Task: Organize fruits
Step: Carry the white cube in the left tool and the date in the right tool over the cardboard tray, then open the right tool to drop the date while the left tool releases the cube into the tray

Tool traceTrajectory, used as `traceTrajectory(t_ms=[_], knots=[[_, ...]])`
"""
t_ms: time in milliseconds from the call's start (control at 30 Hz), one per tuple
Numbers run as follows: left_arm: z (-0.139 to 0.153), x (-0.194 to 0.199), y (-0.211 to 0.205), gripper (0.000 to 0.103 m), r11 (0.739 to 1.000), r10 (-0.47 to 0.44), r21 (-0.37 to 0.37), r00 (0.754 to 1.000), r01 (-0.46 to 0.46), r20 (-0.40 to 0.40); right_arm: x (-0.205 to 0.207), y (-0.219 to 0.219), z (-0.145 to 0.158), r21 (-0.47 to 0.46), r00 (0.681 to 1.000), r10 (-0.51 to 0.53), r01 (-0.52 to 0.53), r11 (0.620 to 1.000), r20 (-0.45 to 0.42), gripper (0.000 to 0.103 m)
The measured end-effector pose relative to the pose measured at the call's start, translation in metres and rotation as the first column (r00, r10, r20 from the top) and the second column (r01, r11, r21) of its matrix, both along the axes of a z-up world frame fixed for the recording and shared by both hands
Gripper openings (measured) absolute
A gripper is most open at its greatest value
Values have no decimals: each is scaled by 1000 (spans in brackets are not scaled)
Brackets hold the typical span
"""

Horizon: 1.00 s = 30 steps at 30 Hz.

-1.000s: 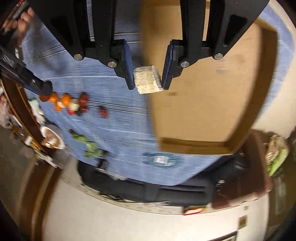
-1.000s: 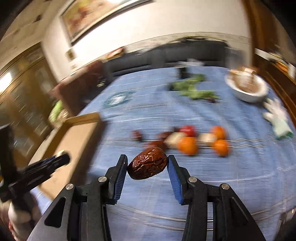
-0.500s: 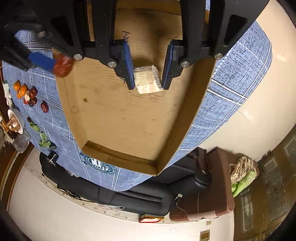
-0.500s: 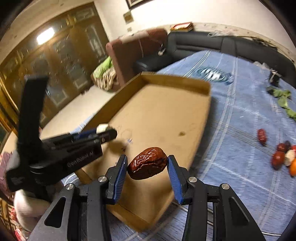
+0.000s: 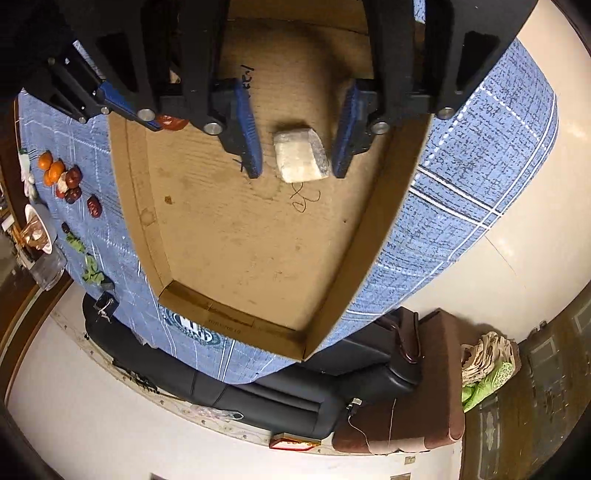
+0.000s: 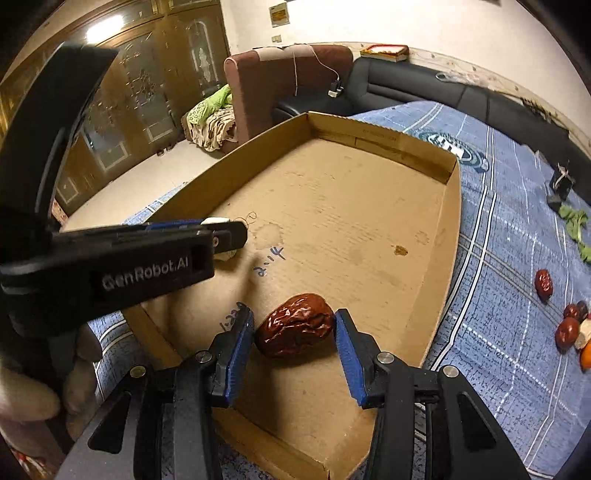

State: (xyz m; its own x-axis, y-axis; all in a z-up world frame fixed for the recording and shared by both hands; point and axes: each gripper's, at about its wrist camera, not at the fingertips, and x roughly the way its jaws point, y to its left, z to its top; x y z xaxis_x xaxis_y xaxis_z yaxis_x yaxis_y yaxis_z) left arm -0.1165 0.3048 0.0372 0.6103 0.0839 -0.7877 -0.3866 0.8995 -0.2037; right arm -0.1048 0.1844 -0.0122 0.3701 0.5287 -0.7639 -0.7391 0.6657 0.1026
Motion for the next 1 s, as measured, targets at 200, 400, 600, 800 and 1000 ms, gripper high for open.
traceTrajectory(t_ms=[200,400,600,800,1000], knots=[[18,-10,4,55,999,47,-13,998,-46,40,-10,-16,20,60,999,-4,2,998,36,54],[38,-14,-9,58,999,47,-12,996,-46,74,-24,-68,44,150,997,-66,60,987,34,57],[64,-6,-58,72,998,-58,24,989,55,137,-19,-152,42,200,974,-227,227,953,-23,60],[53,24,-129,72,973,-229,9,969,229,90,12,-251,22,191,882,-450,470,862,-139,60],[37,49,-199,72,921,-390,13,919,390,53,45,-330,18,201,764,-619,645,737,-179,60]])
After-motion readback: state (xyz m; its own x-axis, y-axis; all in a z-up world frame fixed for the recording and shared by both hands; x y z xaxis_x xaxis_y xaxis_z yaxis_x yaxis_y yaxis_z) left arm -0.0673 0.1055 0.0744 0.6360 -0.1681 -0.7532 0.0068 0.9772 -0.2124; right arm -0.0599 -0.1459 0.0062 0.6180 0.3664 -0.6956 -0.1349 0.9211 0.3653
